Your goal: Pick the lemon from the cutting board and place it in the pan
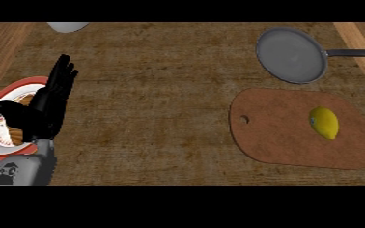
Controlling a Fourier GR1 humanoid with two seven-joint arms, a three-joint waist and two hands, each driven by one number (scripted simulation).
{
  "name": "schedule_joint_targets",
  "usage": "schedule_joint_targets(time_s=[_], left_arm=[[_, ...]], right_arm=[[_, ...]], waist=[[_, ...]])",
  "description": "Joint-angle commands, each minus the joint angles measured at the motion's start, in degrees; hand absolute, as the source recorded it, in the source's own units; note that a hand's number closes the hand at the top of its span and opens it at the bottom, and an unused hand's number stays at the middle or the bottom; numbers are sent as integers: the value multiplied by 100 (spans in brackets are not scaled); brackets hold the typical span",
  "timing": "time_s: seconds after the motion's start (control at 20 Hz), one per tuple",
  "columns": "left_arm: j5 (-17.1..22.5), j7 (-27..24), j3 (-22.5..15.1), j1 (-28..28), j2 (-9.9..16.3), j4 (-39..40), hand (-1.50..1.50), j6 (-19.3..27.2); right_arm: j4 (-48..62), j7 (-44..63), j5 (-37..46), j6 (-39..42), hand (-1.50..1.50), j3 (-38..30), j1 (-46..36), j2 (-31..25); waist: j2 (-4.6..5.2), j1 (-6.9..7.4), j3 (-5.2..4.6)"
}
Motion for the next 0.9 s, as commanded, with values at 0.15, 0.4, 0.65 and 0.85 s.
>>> schedule_joint_targets(time_s=[0.15,0.4,0.65,0.85], left_arm=[[-167,248,-117,-295,-116,20,0,137],[-85,-146,21,-117,-148,328,0,-130],[-352,352,-127,-613,-410,298,0,180],[-181,104,242,-515,-86,406,0,-326]], right_arm=[[435,-540,993,628,-150,-46,-1,-1708],[398,0,1033,1087,-150,-25,-300,-2269],[75,650,1273,794,-150,199,-1157,-2067],[-175,1116,1419,830,-150,363,-1476,-1599]], waist=[[-23,72,-15],[-31,88,-26],[-26,120,-24],[-29,108,-25]])
